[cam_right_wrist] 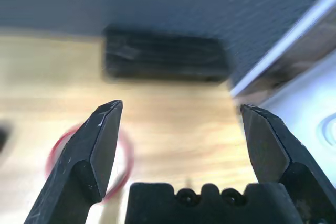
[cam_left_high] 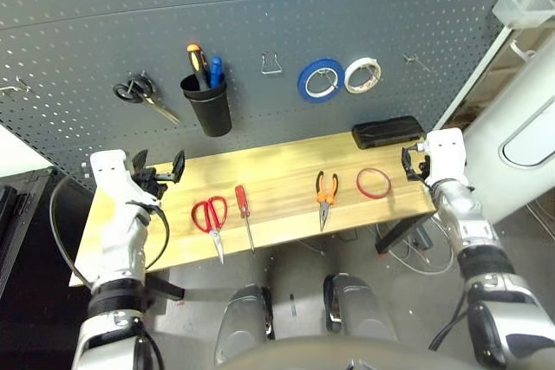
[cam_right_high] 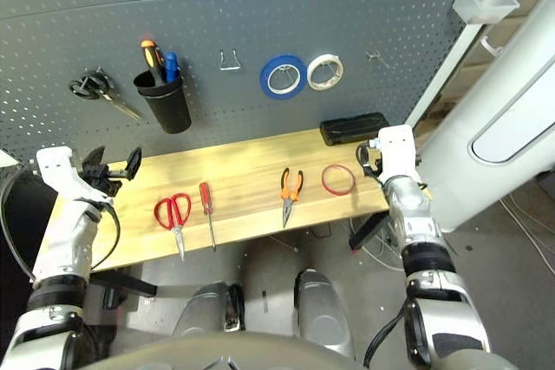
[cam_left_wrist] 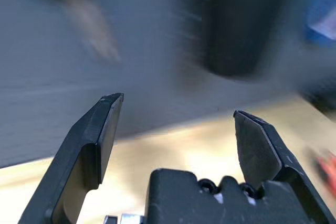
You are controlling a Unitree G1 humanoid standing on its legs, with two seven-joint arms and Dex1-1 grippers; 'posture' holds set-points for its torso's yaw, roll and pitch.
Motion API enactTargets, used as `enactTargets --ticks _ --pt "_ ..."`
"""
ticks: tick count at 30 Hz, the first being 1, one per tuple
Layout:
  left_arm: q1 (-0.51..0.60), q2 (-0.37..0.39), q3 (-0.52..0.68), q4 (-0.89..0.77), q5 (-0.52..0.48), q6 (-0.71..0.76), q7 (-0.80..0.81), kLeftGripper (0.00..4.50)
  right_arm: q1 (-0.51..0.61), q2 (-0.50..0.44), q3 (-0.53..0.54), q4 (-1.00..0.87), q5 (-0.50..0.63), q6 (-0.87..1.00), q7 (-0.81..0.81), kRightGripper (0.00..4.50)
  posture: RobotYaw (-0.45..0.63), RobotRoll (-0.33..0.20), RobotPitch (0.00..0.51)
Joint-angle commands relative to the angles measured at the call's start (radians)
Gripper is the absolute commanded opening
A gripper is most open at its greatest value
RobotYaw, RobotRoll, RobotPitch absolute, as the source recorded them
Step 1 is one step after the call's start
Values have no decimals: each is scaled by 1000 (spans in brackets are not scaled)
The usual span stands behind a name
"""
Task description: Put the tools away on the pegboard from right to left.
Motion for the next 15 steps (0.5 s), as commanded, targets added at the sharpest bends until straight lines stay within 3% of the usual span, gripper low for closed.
enactTargets --ticks 1,6,15 --pt "37 38 -46 -94 -41 90 -117 4436 -21 -31 47 -58 -1 156 80 4500 -135 0 101" --pt "82 96 -118 -255 -72 196 -237 4436 -90 -73 133 -61 3 312 240 4500 -115 0 141" --pt "83 195 -173 -282 -93 216 -465 4436 -263 -56 233 204 -44 357 351 4500 -86 0 215"
